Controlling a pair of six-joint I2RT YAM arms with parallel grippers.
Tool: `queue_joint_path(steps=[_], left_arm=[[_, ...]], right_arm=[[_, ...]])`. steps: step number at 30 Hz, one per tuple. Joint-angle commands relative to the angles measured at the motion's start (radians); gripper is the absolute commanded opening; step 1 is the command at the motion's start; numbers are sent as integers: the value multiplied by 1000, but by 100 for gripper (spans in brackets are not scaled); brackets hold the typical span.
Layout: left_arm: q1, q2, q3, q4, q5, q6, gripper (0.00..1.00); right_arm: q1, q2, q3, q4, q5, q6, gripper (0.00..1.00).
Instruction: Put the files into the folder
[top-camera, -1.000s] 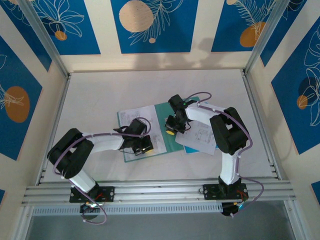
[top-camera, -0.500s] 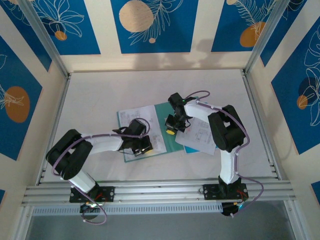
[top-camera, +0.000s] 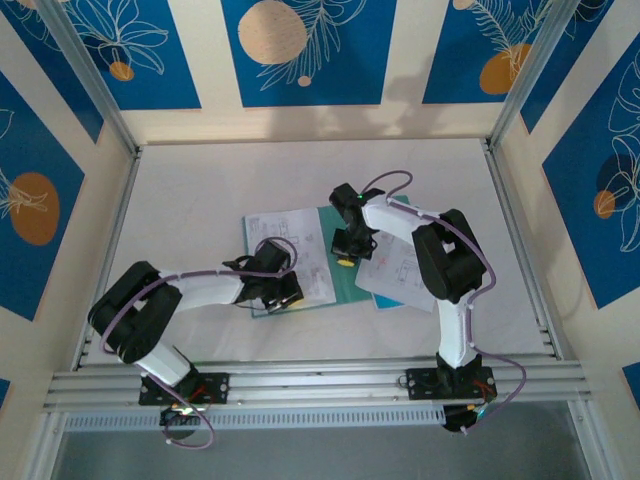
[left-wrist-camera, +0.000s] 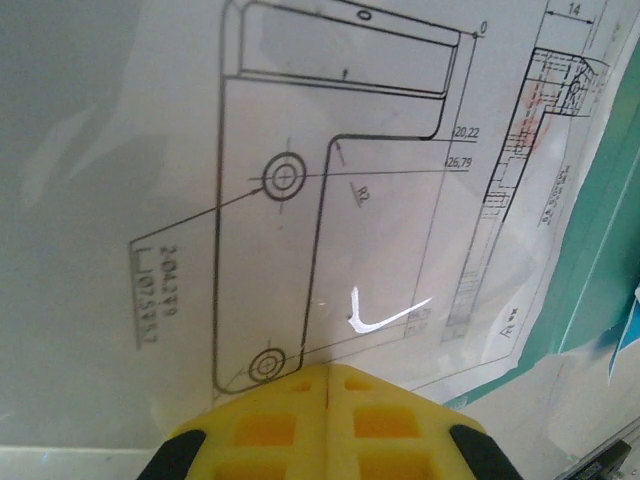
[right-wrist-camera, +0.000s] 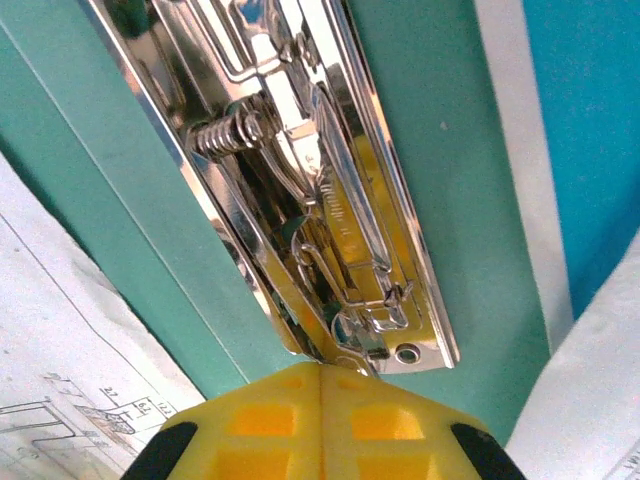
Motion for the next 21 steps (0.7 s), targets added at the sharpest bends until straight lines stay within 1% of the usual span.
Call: queue_joint_path(steps=[1,7,11,13,14,16,18,19,20,21], left_arm=[[-7,7,-55,-174,-43,-7,0],[-6,10,-55,-165,-42,-10,0],[-5,10,-51,-162,-42,-5,0],[-8,11,-47,-163,-39,-3,0],[-6,13,-43,-164,-39,1,0],[-7,14,-36,-170,-39,5,0],[-7,14,-31,-174,-40,8,0],[-6,13,-30,-175,-40,11,0],[-7,13,-28,-177,-40,13,0],[-7,14,-26,-179,-42,14,0]], right_arm=[[-27,-45,28,-59,218,-21,9],[-17,-146,57,-70,204,0,11],[-15,-186,26,-50,155,45,13],[-15,-210,-4,-22,127,69,17],[-16,-229,-30,7,111,82,22],[-24,-272,-77,68,75,105,36],[-39,-312,-127,131,24,143,53],[-49,-324,-151,163,-9,162,59],[-61,-340,-180,208,-56,188,68],[-71,-348,-212,250,-99,216,75]])
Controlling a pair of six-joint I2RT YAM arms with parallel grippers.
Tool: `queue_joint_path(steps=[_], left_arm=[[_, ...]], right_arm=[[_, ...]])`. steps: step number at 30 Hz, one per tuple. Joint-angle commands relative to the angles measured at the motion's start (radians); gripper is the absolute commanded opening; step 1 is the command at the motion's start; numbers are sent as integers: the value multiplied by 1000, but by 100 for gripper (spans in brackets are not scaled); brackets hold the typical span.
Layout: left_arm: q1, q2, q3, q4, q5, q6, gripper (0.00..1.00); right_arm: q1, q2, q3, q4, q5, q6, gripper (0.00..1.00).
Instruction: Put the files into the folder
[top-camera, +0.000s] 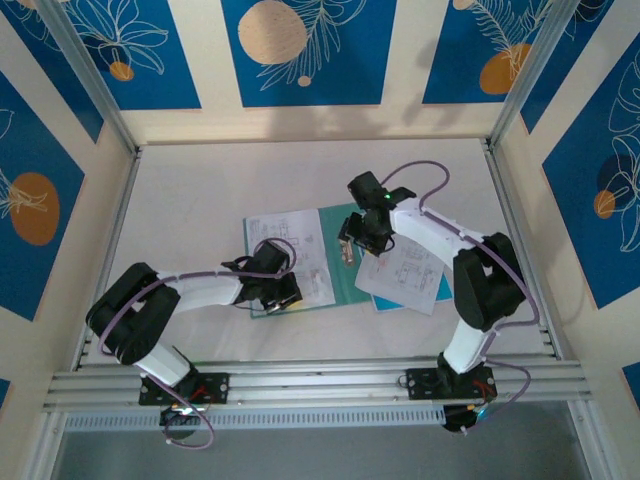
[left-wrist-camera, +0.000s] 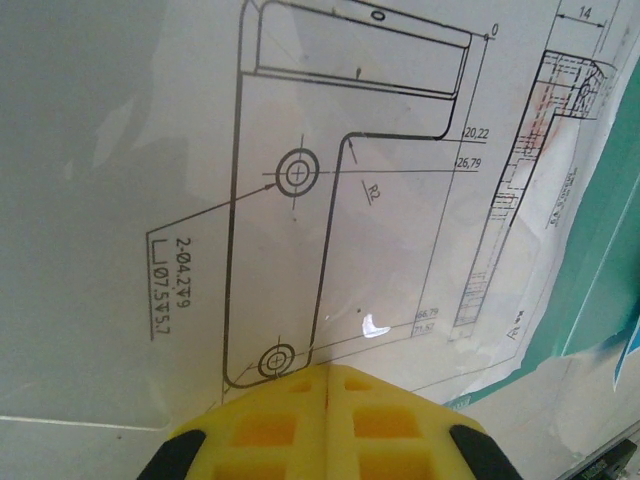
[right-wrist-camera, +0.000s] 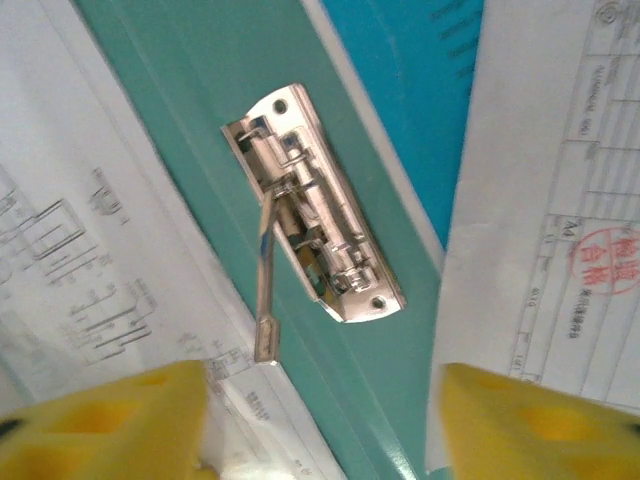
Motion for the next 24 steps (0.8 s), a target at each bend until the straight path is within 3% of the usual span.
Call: queue_joint_path(steps=[1,11,24], left_arm=[[-6,26,-18,-166,-42,18,0],[-7,35,0,-171,-40,35,0],[-5,42,9,-167,-34,46,0]], right_arm=[[-34,-53,-72,152,-161,107,78],[-1,-18,-162,299,-286,343,78],[12,67,-94,330,-316,415,74]])
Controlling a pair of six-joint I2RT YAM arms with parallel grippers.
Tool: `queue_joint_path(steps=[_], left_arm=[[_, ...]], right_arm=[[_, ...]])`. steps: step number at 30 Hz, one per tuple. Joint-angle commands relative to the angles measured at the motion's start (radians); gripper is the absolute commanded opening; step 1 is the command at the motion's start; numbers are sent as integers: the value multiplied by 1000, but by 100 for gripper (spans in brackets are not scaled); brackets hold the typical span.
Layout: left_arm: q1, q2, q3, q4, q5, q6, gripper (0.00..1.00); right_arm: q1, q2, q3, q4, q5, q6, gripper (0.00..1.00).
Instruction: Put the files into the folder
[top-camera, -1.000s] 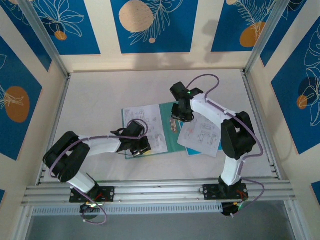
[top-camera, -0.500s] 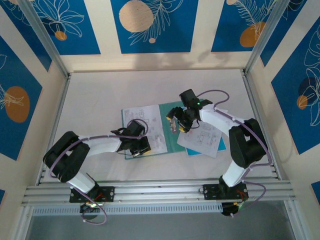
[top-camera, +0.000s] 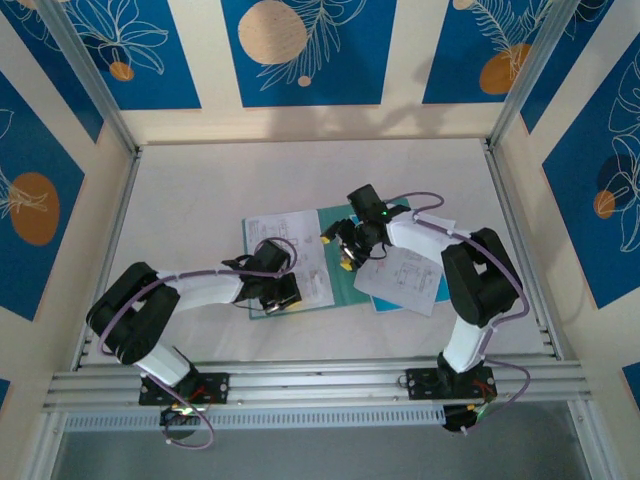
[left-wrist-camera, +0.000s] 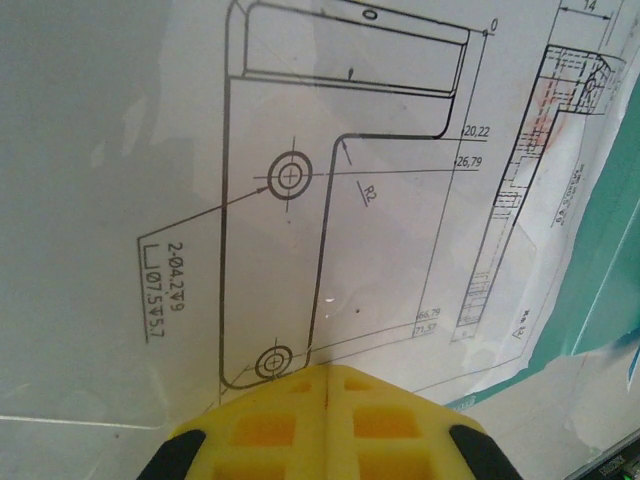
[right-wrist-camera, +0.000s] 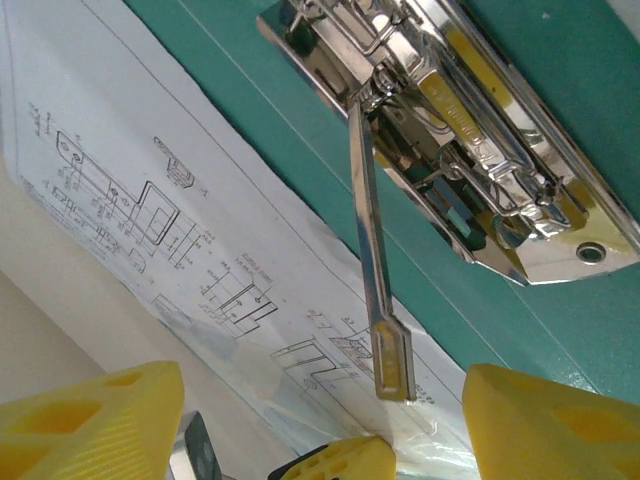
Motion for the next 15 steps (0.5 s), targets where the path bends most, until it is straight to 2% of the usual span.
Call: queue_joint_path(steps=[1,15], left_arm=[[-6,40,-11,-122,-33,18,0],[-3,42,-9,-124,-31,21,0]], right_arm=[[3,12,54,8,-27,34,74],[-39,105,192,-16,-31,16,70]])
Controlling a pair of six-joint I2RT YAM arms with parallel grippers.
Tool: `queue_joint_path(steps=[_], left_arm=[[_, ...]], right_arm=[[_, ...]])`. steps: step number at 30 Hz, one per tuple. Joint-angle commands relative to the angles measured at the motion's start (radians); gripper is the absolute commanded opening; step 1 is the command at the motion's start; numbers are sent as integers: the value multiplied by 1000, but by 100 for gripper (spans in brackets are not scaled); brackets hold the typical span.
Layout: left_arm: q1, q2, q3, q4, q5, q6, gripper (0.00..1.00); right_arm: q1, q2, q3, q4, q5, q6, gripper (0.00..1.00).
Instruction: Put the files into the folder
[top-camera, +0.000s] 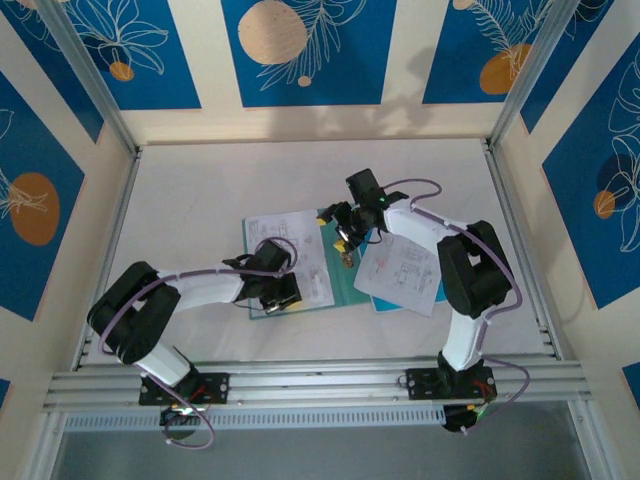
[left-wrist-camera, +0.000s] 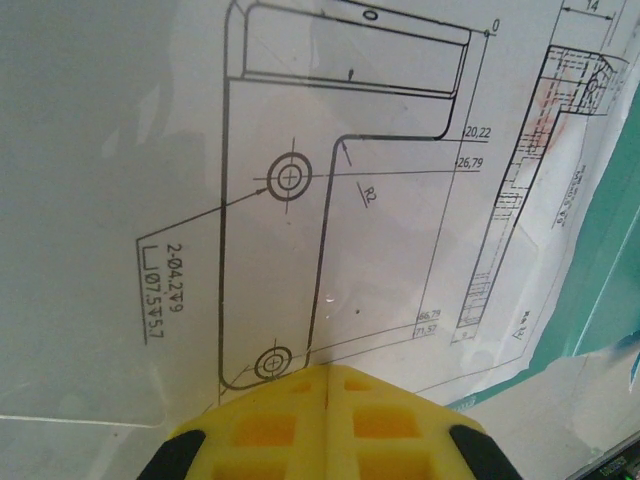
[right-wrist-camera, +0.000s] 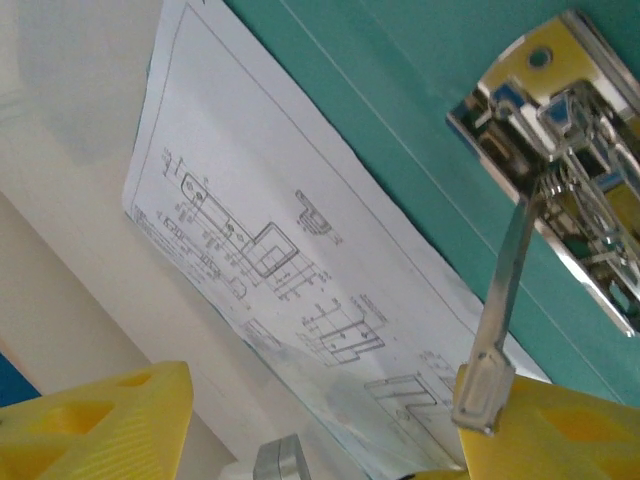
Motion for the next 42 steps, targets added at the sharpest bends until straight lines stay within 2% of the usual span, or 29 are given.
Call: queue_joint_path(steps=[1,29,37,42], left_arm=[[-3,37,-17,-113,-33,21,0],[-1,34,-15,-134,-29,36,0],[3,38,-13,-133,-31,37,0],[28,29,10,-185,-46,85,0]], right_arm=[[-11,38,55,-30,-22,-1,70],[-67,243,259,-71,-27,-91,64],[-67,184,307,-79,-8,-145,64],[-87,53,310,-121,66,-224,64]])
